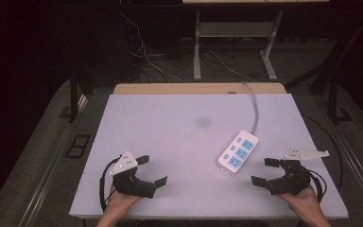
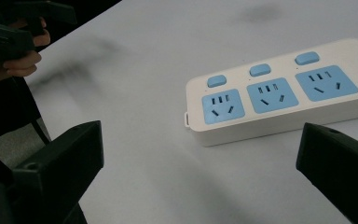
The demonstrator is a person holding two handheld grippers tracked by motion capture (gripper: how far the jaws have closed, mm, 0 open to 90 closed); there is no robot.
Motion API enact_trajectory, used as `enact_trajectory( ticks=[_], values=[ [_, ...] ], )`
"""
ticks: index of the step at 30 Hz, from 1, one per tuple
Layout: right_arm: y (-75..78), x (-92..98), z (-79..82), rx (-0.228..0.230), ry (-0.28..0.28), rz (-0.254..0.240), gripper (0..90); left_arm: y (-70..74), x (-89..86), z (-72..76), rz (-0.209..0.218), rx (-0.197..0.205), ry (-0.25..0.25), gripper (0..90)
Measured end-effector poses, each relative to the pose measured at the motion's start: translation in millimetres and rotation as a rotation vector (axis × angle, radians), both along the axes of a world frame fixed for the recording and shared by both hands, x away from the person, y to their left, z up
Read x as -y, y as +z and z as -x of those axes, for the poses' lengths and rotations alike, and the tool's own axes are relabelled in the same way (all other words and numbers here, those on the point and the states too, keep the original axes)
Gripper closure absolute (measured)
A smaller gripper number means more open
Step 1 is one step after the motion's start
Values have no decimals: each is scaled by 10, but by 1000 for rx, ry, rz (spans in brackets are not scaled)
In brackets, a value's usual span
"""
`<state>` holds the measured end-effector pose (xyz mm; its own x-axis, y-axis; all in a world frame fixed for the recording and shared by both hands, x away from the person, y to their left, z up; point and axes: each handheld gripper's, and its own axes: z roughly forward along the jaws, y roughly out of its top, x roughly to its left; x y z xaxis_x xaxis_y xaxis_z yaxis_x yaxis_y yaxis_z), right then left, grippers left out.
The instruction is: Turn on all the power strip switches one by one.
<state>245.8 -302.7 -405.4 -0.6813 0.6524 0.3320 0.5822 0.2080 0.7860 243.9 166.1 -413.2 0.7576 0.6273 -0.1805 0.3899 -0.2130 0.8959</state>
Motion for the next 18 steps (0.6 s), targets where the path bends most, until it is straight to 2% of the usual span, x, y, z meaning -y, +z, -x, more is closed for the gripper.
enact_trajectory(
  ticks=[12, 18],
  values=[
    [-4, -21, -50, -27, 16, 39, 5, -17, 2, -2, 0, -13, -2, 0],
    [56, -62, -94, -28, 35, 57, 5, -23, -1, -4, -1, -16, 0, 0]
  ],
)
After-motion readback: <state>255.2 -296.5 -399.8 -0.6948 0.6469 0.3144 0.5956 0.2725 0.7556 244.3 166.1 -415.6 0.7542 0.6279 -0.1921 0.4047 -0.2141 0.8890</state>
